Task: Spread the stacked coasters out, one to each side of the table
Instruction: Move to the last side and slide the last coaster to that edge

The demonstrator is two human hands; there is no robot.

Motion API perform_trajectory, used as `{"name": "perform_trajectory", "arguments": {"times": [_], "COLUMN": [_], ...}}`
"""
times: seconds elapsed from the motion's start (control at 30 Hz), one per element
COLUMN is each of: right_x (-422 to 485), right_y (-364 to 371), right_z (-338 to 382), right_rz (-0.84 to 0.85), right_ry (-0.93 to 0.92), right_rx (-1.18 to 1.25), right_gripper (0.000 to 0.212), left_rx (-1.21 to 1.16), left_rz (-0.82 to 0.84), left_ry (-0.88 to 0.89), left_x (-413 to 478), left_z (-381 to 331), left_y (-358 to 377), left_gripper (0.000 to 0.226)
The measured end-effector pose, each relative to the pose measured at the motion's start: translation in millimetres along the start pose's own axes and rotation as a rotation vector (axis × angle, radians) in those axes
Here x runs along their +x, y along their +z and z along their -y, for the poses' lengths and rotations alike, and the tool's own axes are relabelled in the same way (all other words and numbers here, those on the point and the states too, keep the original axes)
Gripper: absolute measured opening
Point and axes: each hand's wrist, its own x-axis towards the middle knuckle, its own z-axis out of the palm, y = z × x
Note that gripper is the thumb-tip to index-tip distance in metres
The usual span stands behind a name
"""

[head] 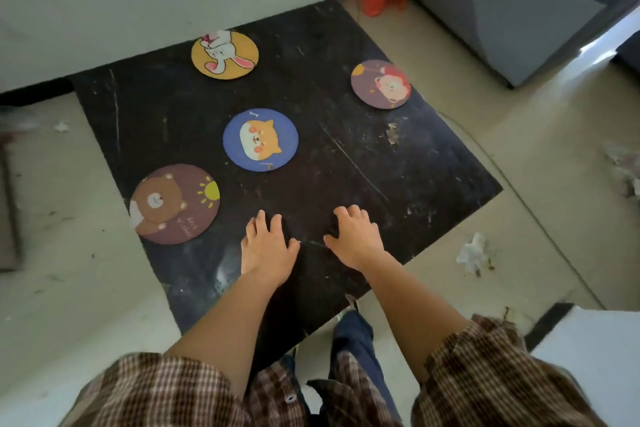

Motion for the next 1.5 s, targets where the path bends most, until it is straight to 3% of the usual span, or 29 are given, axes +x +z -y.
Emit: {"name": "perform_trajectory", "arguments": {"times": [0.43, 0.67, 1.1, 1.3, 1.5], "right_x": [115.7, 167.0, 216.6, 210.2, 208.0], "right_y": [-59.5, -72.1, -73.0, -64.7, -69.1], "right_z": [-8.8, 16.5, 56.2, 66.6, 68.7], "right_rz": [0.099, 0.096, 0.064, 0.071, 0.101], "right_ry": [-0.409, -0.527, -0.471, -0.298, -0.187], "right_rx": [-0.205, -0.276, -0.151, 0.189, 0.470], "right_gripper": [0.060, 0.068, 0.059, 0.061, 0.037], "left_rx": [-0.127, -0.212, -0.282, -0.615, -1.014], "left_rz": [-0.169, -0.253, -0.365, -0.563, -0.608], "left_ry": [-0.358, -0.493, -0.539, -0.605, -0.864], "left_x": [56.3, 93.2, 144.2, 157.0, 165.0], "left_z": [-69.0, -66.7, -14.2, -19.6, -12.4], "left_y": [-3.8, -22.9, -50.6, -55.0, -67.9], "left_gripper": [0.061, 0.063, 0.062, 0.052, 0.041]}}
